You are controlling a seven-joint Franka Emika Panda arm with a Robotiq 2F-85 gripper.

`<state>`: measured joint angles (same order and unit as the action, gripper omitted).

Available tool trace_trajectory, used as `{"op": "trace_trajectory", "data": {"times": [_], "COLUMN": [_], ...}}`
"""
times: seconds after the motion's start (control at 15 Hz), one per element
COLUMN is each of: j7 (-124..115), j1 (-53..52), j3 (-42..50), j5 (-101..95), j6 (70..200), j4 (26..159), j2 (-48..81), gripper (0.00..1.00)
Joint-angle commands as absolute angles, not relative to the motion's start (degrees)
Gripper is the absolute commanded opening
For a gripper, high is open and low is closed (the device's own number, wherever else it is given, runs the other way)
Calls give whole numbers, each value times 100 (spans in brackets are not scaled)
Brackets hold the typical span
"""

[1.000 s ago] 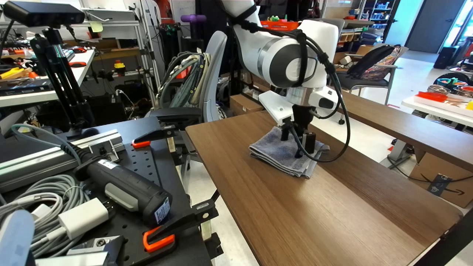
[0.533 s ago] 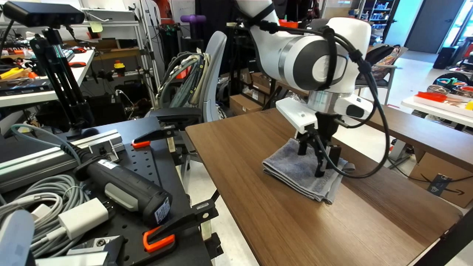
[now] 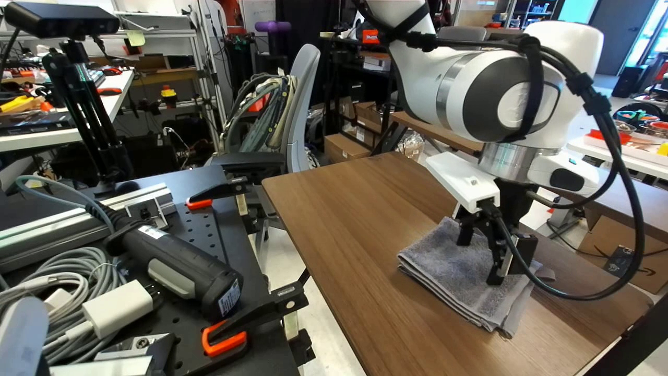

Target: Move the gray towel to the right

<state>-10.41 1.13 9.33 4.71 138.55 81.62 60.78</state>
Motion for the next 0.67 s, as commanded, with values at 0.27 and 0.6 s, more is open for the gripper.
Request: {"op": "trace_trajectory", "data": {"times": [0.27,0.6], "j7": [-711,-766], "j1": [101,121], "j3": [668,614], "j5": [300,294], "j6": [13861,13812], "j4": [9149,9063], "j2": [5082,5109], "gripper": [100,100]}}
